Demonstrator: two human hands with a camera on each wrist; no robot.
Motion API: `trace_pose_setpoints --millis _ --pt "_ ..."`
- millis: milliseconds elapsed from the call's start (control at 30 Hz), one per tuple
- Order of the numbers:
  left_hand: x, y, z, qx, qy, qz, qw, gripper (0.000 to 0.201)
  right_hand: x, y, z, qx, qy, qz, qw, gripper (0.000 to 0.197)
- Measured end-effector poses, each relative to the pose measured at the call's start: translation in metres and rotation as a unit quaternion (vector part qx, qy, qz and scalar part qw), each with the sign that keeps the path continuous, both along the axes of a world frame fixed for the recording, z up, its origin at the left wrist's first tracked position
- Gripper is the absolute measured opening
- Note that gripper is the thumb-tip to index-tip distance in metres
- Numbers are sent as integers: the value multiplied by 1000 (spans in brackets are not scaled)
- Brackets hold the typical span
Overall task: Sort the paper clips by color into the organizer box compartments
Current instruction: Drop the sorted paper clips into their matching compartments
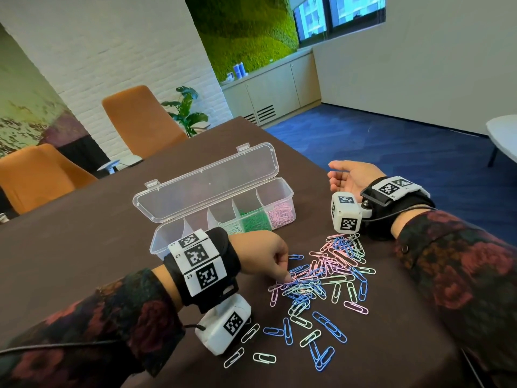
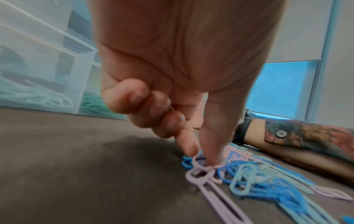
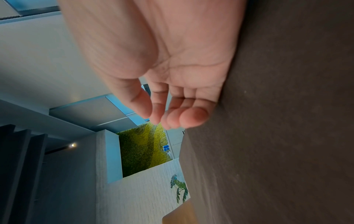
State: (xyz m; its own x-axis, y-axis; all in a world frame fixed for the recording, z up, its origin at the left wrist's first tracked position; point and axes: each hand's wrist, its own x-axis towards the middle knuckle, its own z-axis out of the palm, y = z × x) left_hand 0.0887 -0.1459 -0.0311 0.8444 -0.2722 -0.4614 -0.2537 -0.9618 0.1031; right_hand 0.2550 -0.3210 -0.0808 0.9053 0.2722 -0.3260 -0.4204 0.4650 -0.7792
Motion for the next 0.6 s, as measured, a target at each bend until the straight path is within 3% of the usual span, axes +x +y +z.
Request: trace_pose_setpoints --millis 267,433,600 --pt "-1 13 0 -112 36 32 993 16 -1 0 0 3 3 3 1000 13" --pt "-3 26 0 -262 87 108 955 9 0 0 0 10 -2 2 1000 13" --pt "-8 31 -5 -339 85 126 928 8 0 0 -1 13 -8 -4 1000 11"
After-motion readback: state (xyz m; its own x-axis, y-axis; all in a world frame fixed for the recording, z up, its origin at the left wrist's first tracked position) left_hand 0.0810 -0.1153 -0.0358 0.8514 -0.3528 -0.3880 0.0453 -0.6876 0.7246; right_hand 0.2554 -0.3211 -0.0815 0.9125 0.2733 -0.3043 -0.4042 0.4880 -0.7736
